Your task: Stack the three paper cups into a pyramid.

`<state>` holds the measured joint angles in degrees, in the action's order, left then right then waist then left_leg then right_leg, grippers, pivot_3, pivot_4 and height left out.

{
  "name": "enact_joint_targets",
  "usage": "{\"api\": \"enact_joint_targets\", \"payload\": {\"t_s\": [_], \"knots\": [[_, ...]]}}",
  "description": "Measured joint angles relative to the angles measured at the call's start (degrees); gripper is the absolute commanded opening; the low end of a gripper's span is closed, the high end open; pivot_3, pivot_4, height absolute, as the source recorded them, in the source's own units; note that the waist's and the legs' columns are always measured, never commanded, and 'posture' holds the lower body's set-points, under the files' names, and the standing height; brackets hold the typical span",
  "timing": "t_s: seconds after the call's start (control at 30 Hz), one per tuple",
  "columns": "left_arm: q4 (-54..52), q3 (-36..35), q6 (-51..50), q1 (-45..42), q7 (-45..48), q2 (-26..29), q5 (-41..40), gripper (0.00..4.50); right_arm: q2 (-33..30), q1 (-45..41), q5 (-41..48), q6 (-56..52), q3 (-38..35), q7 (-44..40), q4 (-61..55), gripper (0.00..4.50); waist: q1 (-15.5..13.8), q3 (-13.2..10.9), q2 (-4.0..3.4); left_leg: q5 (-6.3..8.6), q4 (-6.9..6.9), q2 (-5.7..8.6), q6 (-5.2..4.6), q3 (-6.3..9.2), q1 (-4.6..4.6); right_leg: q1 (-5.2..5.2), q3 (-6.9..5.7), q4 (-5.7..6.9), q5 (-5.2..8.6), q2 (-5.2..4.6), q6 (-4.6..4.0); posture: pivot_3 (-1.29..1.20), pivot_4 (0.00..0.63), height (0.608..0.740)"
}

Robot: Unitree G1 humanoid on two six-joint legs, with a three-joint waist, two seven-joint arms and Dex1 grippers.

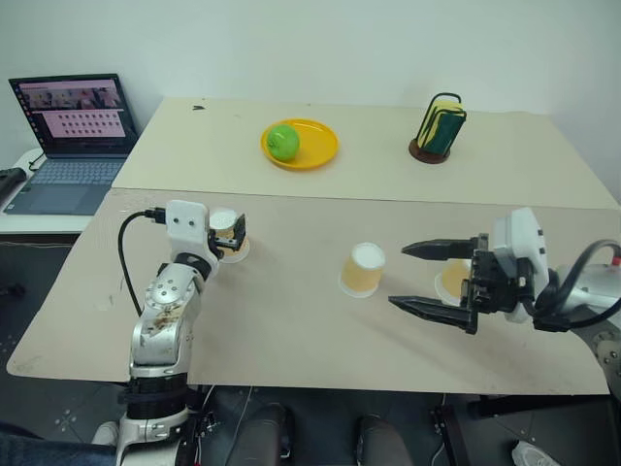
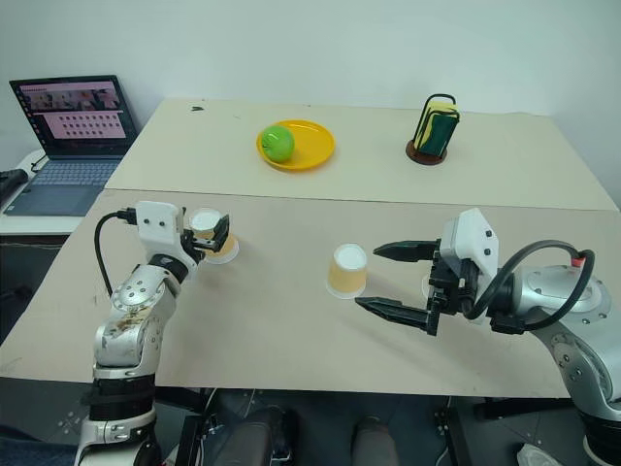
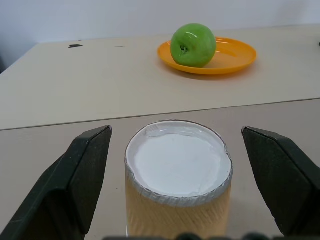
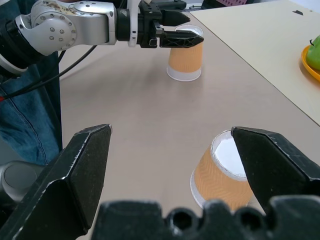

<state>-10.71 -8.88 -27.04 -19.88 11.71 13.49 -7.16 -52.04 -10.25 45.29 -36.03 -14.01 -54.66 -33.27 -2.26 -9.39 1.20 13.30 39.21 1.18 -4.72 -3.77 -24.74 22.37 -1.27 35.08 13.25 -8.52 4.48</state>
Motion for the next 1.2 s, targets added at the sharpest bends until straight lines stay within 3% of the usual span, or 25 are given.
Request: {"api": "enact_joint_targets", "payload": {"t_s": [0.27,0.37,0.43,0.63,1.2], "knots": [[1.6,0.2,0.6,-1.0,0.4,-0.4,-0.3,4.42,0.0,0.0,0.4,0.0,-0.2,0.7,-0.6,4.50,0.0,0.0,0.00,0.03,0.00,-0.01,0.04,0.00,0.00,0.00,0.01,0.00,0.00,0.00,0.00,0.00,0.150,0.726],[1.6,0.1,0.6,-1.5,0.3,-0.4,-1.0,3.81,0.0,0.1,0.5,0.0,-0.2,1.0,-0.7,4.50,0.0,0.0,0.00,0.03,0.00,-0.01,0.06,0.00,0.00,0.01,0.01,0.00,0.00,-0.01,0.00,0.00,0.150,0.726],[1.6,0.0,0.5,-1.8,0.2,-0.3,-1.2,2.97,0.0,0.2,0.5,0.0,-0.3,1.1,-0.8,4.50,0.0,0.0,0.00,0.04,0.00,-0.01,0.06,0.00,0.00,0.00,0.01,-0.01,0.00,-0.01,0.00,0.00,0.150,0.726],[1.6,-0.3,0.6,-2.4,0.0,0.3,-1.9,1.34,0.0,0.3,0.5,0.0,-0.3,1.2,-0.8,4.50,0.0,0.0,0.00,0.03,0.00,-0.01,0.07,0.00,0.00,0.00,0.01,0.01,0.00,-0.01,0.00,0.00,0.150,0.726],[1.6,0.2,0.5,-2.2,0.3,1.4,-1.9,1.34,0.0,0.3,0.2,0.0,-0.3,1.2,-0.4,4.50,0.0,0.0,0.00,0.03,0.00,-0.01,0.06,0.00,0.00,0.00,0.01,0.00,0.00,-0.01,0.00,0.00,0.150,0.726]]}}
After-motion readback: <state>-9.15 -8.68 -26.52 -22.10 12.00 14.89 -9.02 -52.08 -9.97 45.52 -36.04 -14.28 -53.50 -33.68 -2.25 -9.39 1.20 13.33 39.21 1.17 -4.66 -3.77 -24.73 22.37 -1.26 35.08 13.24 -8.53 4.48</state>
